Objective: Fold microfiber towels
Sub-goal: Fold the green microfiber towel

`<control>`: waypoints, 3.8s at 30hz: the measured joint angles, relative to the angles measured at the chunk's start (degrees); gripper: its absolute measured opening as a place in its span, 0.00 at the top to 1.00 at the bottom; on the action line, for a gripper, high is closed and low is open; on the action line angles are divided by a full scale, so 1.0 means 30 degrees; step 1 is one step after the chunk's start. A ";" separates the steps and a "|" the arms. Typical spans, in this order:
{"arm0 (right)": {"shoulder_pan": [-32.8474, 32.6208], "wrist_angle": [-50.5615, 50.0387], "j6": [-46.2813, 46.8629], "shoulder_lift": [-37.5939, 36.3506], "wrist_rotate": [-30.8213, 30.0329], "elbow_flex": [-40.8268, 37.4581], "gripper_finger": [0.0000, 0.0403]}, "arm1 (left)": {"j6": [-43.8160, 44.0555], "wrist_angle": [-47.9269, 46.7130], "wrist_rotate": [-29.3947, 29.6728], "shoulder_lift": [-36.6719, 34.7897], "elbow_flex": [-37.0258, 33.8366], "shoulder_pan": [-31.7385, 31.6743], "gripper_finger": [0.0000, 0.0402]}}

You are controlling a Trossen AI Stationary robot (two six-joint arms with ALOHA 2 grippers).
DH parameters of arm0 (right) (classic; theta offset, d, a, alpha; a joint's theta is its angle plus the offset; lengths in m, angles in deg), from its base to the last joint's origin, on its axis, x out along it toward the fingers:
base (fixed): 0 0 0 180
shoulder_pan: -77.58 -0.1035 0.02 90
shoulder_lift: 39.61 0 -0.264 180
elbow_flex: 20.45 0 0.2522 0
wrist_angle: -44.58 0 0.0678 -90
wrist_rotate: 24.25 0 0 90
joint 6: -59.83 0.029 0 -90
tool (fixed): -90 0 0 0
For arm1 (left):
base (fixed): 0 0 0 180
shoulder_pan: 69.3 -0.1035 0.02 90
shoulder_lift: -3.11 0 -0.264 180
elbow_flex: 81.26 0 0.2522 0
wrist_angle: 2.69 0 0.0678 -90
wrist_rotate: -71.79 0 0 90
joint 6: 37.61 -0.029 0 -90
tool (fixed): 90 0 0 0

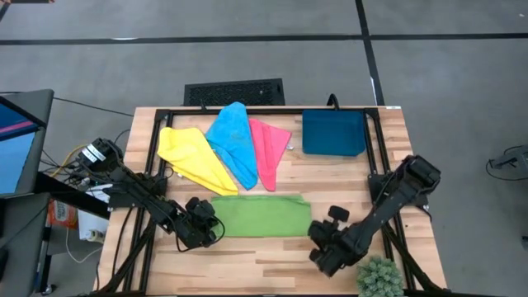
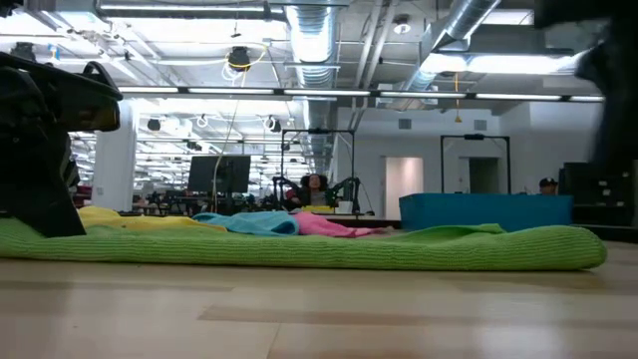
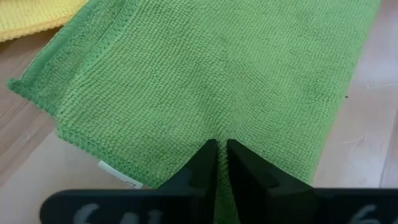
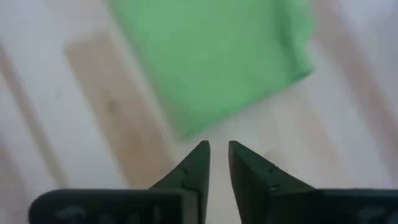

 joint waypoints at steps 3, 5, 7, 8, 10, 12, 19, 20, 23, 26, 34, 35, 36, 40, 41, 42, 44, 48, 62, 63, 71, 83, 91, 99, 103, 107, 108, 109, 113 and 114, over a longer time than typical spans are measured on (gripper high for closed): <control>0.0913 -0.0564 -0.0580 -0.1305 -0.0767 -0.0294 0.72 | 0.0062 -0.0028 -0.0006 0.0000 0.0000 0.0000 0.91; 0.1684 -0.0628 -0.1839 -0.2413 -0.0851 -0.0789 0.67 | 0.0086 0.0000 0.0000 0.0000 0.0000 0.0000 0.91; 0.2617 -0.0132 -0.3253 -0.3419 -0.0827 -0.1513 0.63 | 0.0259 0.0006 0.0000 0.0000 0.0000 0.0000 0.91; 0.3137 0.0191 -0.3926 -0.3890 -0.0778 -0.1998 0.60 | 0.0403 0.0029 0.0000 0.0000 0.0000 0.0000 0.91; 0.4203 0.1249 -0.5178 -0.4899 -0.0728 -0.3116 0.56 | 0.0711 0.0003 0.0004 0.0000 0.0000 0.0041 0.91; 0.5427 0.3161 -0.6544 -0.5897 -0.0176 -0.4453 0.52 | 0.0857 -0.0009 0.0076 0.0000 0.0000 0.0128 0.91; 0.9637 1.1300 -1.1911 -0.7251 0.4500 -0.9142 0.48 | 0.1193 -0.0044 0.0053 0.0000 0.0000 0.0226 0.91; 1.0071 1.2007 -1.2661 -0.7101 0.4759 -0.9429 0.48 | 0.1264 -0.0051 0.0051 0.0000 0.0000 0.0226 0.91; 1.1270 1.3134 -1.4784 -0.6360 0.4836 -0.9751 0.49 | 0.1582 -0.0081 0.0044 0.0000 0.0000 0.0226 0.91; 1.2431 1.3907 -1.6900 -0.5680 0.5331 -0.9737 0.49 | 0.1876 -0.0117 0.0044 0.0000 0.0000 0.0226 0.91; 1.3890 1.4748 -1.9331 -0.3514 0.9742 -0.9692 0.52 | 0.2419 -0.0233 0.0036 0.0000 0.0000 0.0233 0.91; 1.3895 1.4704 -1.9327 -0.3442 1.0221 -0.9660 0.52 | 0.2497 -0.0238 0.0036 0.0000 0.0000 0.0233 0.91; 1.3886 1.4638 -1.9342 -0.3419 1.0540 -0.9638 0.53 | 0.2599 -0.0263 0.0036 0.0000 0.0004 0.0233 0.91; 1.3633 1.3549 -1.9262 -0.3856 1.3097 -0.9529 0.56 | 0.2702 -0.0299 0.0061 0.0000 0.0007 0.0240 0.91; 1.3542 1.2999 -1.9251 -0.4076 1.3946 -0.9507 0.57 | 0.2717 -0.0306 0.0071 0.0000 0.0007 0.0240 0.91; 1.3505 1.2862 -1.9240 -0.4250 1.4912 -0.9365 0.57 | 0.2747 -0.0317 0.0084 0.0000 0.0007 0.0240 0.91; 1.3560 1.2639 -1.9041 -0.5008 1.6099 -0.9080 0.59 | 0.2784 -0.0307 0.0138 0.0000 0.0007 0.0240 0.91; 1.3169 1.1297 -1.7938 -0.6029 1.6180 -0.8751 0.63 | 0.2925 -0.0334 0.0138 0.0000 0.0007 0.0240 0.91; 0.6413 1.1235 -1.1409 -0.7292 0.7787 -0.8699 0.67 | 0.3224 -0.0330 0.0146 0.0000 0.0007 0.0233 0.91; 0.5967 1.1091 -1.0979 -0.7118 0.7346 -0.8699 0.66 | 0.3216 -0.0319 0.0146 0.0000 0.0007 0.0233 0.91; 0.4375 1.1053 -0.9548 -0.5431 0.6193 -0.8699 0.52 | 0.3185 -0.0291 0.0168 0.0000 0.0007 0.0231 0.91; 0.4880 1.1062 -1.0333 -0.3435 0.6242 -0.8051 0.54 | 0.3187 -0.0270 0.0153 0.0000 0.0007 0.0226 0.91; 0.6448 1.1018 -1.1852 -0.3933 0.6184 -0.7475 0.61 | 0.3136 -0.0255 0.0175 0.0000 0.0007 0.0224 0.91; 0.7003 1.1305 -1.2560 -0.4021 0.6235 -0.7387 0.60 | 0.3136 -0.0251 0.0153 0.0000 0.0007 0.0219 0.91; 0.6988 1.1342 -1.2574 -0.3999 0.6067 -0.7899 0.59 | 0.3146 -0.0248 0.0153 0.0000 0.0007 0.0219 0.91; 0.7017 1.1622 -1.2589 -0.3999 0.5798 -0.8482 0.59 | 0.3221 -0.0248 0.0153 0.0000 0.0007 0.0219 0.91; 0.7005 1.1888 -1.2583 -0.3999 0.5812 -0.8661 0.58 | 0.3225 -0.0248 0.0153 0.0000 0.0007 0.0219 0.91; 0.6954 1.2231 -1.2581 -0.3999 0.5876 -0.8859 0.58 | 0.3240 -0.0248 0.0153 0.0000 0.0007 0.0219 0.91; 0.6595 1.3621 -1.3265 -0.3992 0.6278 -0.9048 0.56 | 0.3384 -0.0248 0.0153 0.0000 0.0007 0.0219 0.91; 0.6486 1.3843 -1.3607 -0.3992 0.6289 -0.9048 0.56 | 0.3391 -0.0247 0.0154 0.0000 0.0007 0.0219 0.91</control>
